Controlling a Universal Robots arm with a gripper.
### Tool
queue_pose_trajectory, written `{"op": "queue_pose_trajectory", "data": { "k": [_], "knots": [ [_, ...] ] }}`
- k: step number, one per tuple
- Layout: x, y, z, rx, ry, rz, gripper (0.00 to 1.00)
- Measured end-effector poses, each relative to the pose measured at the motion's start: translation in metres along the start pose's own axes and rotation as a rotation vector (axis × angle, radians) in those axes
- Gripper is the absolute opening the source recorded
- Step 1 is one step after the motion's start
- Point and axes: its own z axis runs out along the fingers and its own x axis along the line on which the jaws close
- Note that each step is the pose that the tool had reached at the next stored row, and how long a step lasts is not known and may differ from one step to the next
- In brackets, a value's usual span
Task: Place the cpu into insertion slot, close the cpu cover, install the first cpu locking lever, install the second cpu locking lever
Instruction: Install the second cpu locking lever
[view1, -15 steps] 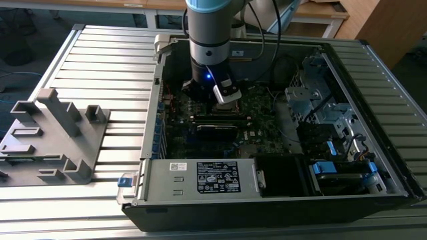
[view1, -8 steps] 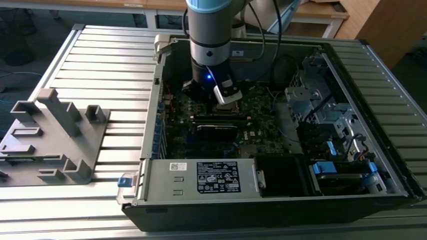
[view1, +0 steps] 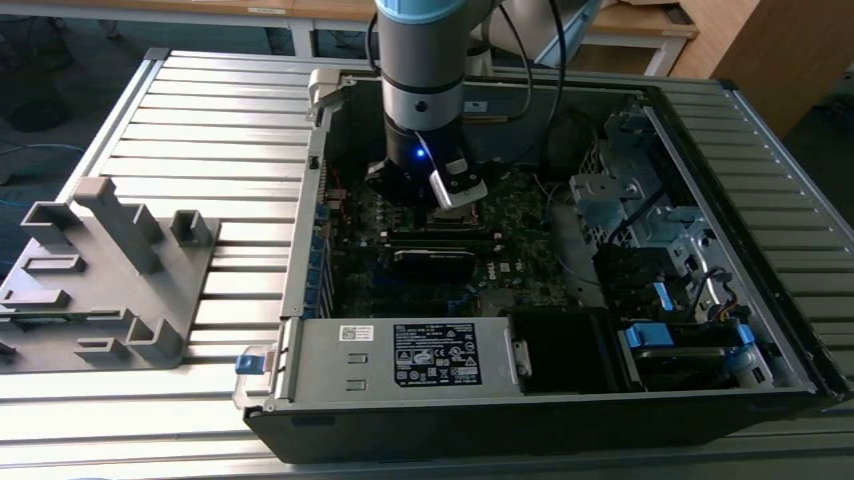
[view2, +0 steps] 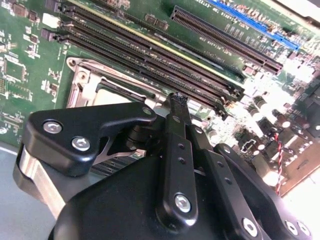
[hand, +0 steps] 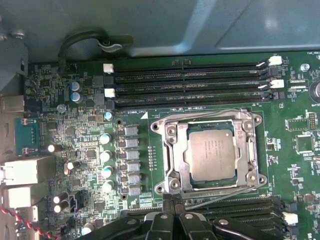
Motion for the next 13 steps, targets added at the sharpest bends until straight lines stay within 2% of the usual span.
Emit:
{"op": "queue_pose_trajectory", "data": {
  "k": [11, 13],
  "knots": [
    [-0.0005, -0.006, -0.0003, -0.0002, -0.0001, 0.0, 0.1],
    [0.0008, -0.0063, 0.0008, -0.0038, -0.0001, 0.0, 0.1]
  ]
}}
